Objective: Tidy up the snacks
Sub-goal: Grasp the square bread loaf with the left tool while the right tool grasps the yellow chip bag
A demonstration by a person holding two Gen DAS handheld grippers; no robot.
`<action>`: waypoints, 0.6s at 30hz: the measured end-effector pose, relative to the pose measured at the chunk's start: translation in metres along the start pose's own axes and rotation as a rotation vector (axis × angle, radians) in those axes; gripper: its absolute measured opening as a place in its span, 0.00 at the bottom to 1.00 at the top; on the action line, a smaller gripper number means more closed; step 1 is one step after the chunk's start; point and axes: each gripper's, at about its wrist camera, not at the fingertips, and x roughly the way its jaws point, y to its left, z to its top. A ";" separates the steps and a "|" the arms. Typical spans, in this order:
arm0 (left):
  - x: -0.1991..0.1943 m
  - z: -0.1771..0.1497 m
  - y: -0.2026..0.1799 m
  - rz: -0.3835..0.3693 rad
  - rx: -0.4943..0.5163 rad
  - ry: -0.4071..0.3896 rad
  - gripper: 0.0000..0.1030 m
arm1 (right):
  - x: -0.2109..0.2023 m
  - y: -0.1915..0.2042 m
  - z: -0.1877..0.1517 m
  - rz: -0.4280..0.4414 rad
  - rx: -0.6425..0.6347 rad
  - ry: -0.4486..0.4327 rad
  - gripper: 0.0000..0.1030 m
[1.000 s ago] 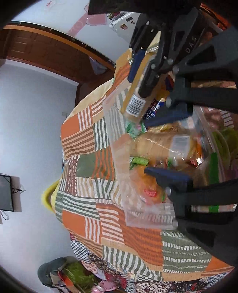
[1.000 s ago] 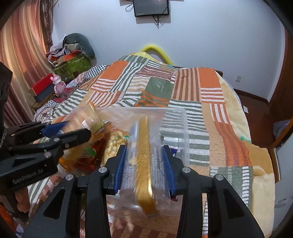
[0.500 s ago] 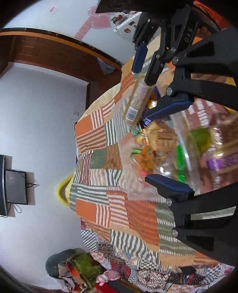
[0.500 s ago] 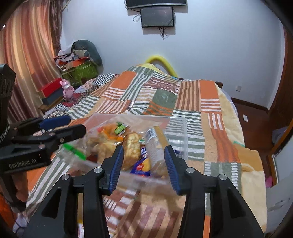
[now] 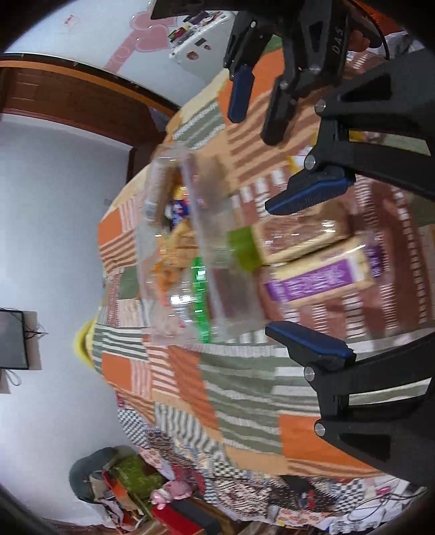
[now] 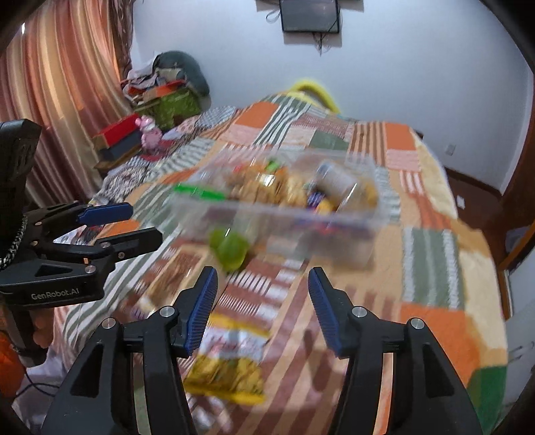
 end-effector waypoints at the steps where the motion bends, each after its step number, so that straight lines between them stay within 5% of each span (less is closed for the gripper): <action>1: 0.002 -0.006 0.000 -0.003 -0.004 0.012 0.64 | 0.003 0.002 -0.005 0.012 0.004 0.017 0.52; 10: 0.008 -0.030 -0.005 -0.032 -0.059 0.037 0.64 | 0.035 0.012 -0.041 0.051 0.021 0.145 0.52; 18: 0.020 -0.019 -0.018 -0.066 -0.057 0.027 0.63 | 0.039 0.003 -0.048 0.027 0.030 0.143 0.48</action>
